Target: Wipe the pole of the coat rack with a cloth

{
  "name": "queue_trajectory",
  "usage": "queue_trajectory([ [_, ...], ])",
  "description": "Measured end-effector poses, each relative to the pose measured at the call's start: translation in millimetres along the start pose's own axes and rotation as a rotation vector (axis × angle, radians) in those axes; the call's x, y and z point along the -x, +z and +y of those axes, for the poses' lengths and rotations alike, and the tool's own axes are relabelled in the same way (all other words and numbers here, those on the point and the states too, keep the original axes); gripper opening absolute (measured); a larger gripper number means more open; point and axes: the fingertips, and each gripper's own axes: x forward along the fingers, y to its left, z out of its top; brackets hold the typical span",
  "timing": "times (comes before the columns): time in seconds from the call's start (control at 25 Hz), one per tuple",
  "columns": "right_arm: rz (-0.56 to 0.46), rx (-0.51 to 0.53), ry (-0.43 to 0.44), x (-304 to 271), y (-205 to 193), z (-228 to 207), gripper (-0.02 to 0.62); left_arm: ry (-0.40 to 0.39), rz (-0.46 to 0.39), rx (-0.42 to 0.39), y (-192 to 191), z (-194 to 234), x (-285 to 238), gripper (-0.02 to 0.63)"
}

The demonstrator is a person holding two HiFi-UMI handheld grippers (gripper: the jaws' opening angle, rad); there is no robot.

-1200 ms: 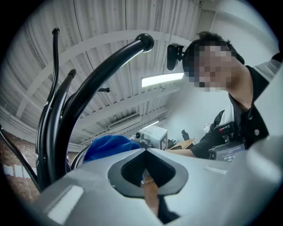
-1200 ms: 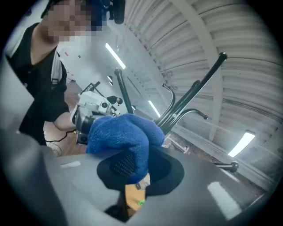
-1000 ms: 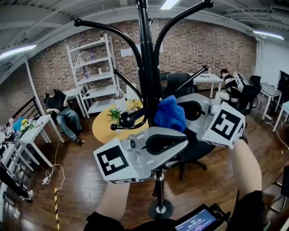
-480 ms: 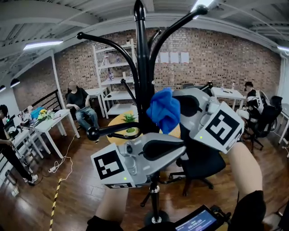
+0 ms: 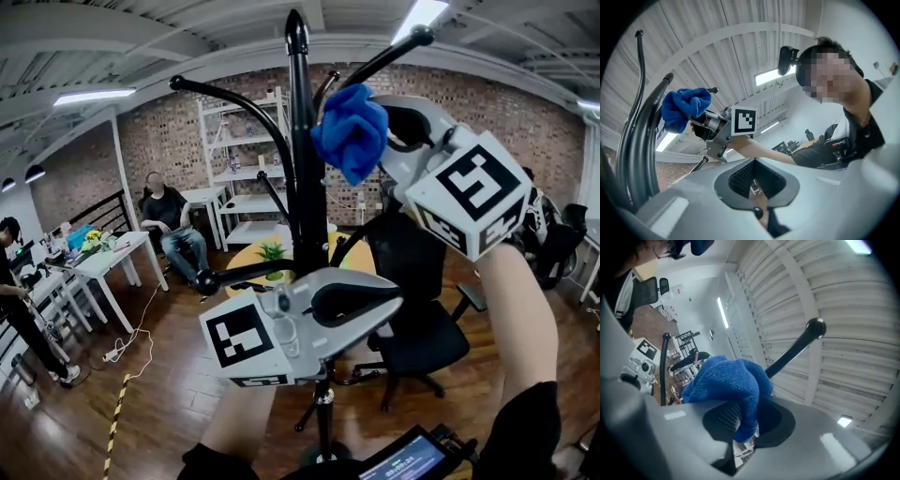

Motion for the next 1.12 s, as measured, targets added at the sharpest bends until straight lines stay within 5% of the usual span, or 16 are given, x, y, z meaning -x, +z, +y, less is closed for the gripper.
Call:
queue_trajectory([
  [0.64, -0.256, -0.122, -0.146, 61.8, 62.4, -64.0, 0.051, 0.068, 0.041, -0.049, 28.8, 20.0, -32.8, 0.003],
  [1.12, -0.008, -0.045, 0.003, -6.5, -6.9, 35.8, 0.05, 0.098, 0.086, -0.013, 8.1, 6.0, -10.3, 0.003],
])
